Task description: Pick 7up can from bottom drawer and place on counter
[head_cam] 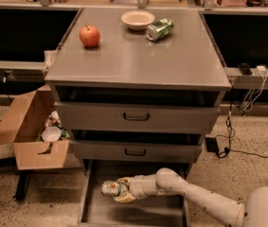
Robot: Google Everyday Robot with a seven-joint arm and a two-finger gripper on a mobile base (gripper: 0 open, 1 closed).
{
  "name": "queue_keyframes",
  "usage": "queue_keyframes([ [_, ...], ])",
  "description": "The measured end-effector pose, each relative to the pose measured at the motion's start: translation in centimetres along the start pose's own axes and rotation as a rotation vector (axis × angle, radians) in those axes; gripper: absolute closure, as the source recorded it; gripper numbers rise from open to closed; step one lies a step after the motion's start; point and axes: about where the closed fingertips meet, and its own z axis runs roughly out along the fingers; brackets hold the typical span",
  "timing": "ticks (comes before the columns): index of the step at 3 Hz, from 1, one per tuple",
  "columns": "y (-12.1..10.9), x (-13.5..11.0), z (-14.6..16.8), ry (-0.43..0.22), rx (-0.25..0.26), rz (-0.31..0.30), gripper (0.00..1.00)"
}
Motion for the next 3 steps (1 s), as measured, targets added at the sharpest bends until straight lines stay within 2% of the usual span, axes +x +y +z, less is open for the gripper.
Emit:
queue_keyframes([
  [1, 0.0, -6.5, -3.3, -0.003, -0.015, -0.101, 1.0],
  [2, 0.0, -6.5, -3.3, -0.004, -0.016, -0.101, 1.0],
  [3, -0.3, -9.2, -5.6, -0.044, 0.005, -0.124, 1.0],
])
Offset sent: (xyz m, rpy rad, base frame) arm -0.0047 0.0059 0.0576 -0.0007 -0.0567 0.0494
